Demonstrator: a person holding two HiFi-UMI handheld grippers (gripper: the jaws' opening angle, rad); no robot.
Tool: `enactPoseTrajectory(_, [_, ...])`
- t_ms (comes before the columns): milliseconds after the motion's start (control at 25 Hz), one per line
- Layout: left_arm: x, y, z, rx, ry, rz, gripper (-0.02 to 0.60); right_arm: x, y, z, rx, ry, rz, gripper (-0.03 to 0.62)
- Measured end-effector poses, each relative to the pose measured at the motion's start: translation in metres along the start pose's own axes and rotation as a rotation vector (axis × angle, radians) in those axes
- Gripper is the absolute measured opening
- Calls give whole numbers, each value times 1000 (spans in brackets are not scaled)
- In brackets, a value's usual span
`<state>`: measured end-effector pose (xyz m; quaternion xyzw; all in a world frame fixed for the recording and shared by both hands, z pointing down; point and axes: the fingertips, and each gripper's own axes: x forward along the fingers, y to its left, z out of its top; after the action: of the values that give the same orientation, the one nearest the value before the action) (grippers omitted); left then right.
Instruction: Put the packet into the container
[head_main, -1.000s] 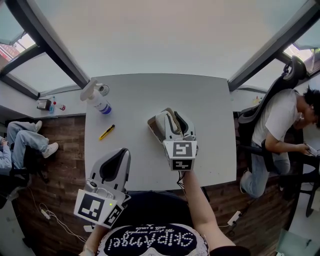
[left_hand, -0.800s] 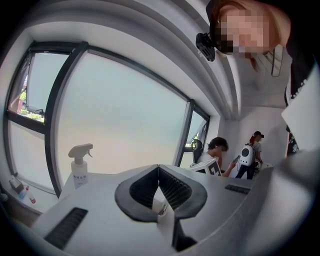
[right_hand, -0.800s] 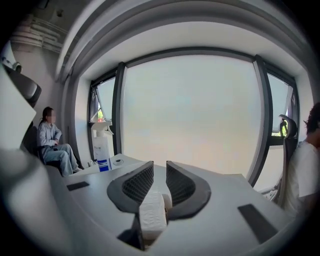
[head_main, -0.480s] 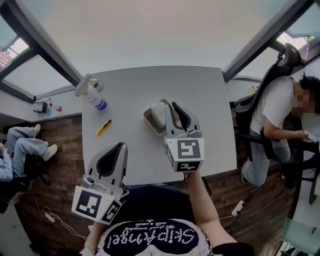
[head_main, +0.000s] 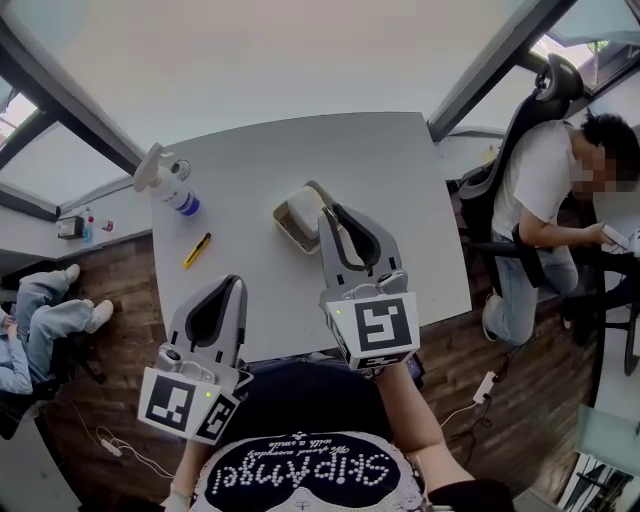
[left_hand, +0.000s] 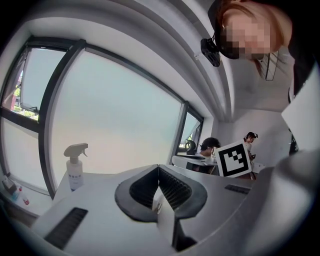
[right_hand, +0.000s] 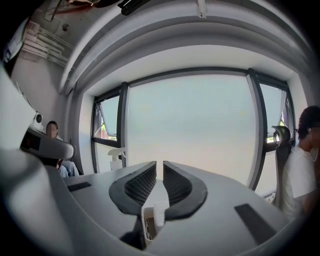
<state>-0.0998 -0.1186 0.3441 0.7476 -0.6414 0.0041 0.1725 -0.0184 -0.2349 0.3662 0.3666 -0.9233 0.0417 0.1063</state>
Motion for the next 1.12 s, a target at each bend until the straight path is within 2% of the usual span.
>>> enactPoseTrajectory(200, [-4, -3, -2, -1, 5, -23, 8, -16, 11, 4, 11, -4, 4, 52])
enactPoseTrajectory(320, [-6, -5, -1, 2, 3, -36, 8, -24, 23, 16, -1, -62, 16, 52])
enactPoseTrajectory(480, [-10, -6, 0, 8, -1, -53, 8, -36, 34, 22, 2, -82, 12, 52])
enactPoseTrajectory(1120, [-32, -10, -5, 23, 7, -91, 8, -74, 49, 2, 36, -50, -49, 52])
